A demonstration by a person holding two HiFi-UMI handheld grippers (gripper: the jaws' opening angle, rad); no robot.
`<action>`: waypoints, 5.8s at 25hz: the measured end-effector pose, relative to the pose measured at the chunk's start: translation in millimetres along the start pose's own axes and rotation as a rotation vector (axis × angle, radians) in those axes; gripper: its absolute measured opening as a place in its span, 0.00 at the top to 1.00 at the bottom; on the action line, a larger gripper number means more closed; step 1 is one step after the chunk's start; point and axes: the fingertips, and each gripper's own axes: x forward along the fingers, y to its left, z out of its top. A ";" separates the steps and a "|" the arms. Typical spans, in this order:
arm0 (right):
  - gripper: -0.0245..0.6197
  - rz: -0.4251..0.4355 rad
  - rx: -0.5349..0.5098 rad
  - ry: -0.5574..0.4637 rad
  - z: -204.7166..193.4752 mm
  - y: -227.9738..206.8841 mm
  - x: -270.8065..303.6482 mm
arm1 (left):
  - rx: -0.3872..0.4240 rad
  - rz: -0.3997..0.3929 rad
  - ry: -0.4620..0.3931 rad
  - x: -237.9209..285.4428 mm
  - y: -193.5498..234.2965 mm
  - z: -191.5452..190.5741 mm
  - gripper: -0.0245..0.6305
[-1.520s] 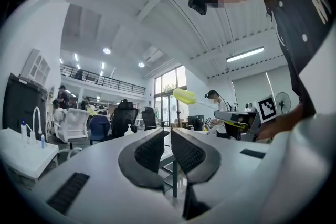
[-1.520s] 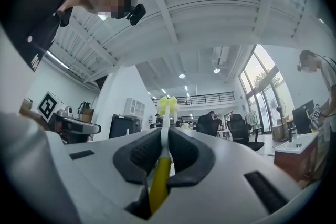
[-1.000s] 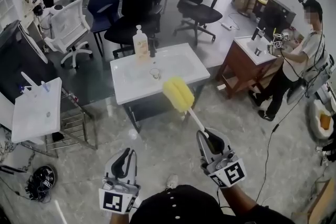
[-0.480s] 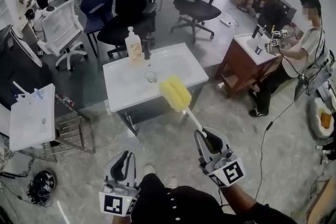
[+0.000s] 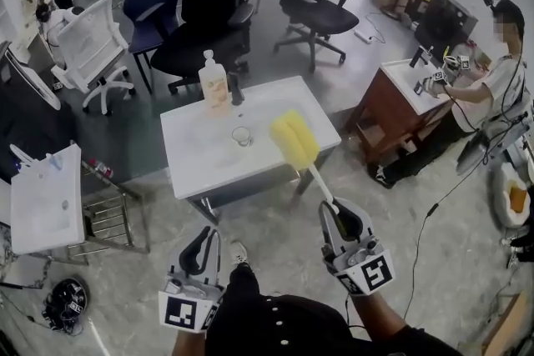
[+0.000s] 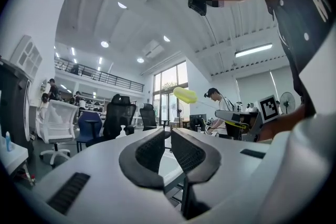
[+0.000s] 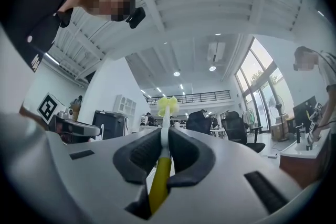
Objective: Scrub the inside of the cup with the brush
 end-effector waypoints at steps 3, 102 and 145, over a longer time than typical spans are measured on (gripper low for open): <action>0.89 0.000 -0.012 -0.003 -5.3 -15.1 32.1 | -0.003 -0.016 -0.005 34.1 24.6 2.9 0.89; 0.89 0.783 -0.354 0.905 -407.7 -181.1 229.4 | 0.219 -0.515 0.848 357.2 197.4 -461.0 0.82; 0.89 1.486 -1.229 0.886 -424.4 -150.5 308.9 | 0.194 -0.531 0.883 355.5 196.0 -465.5 0.82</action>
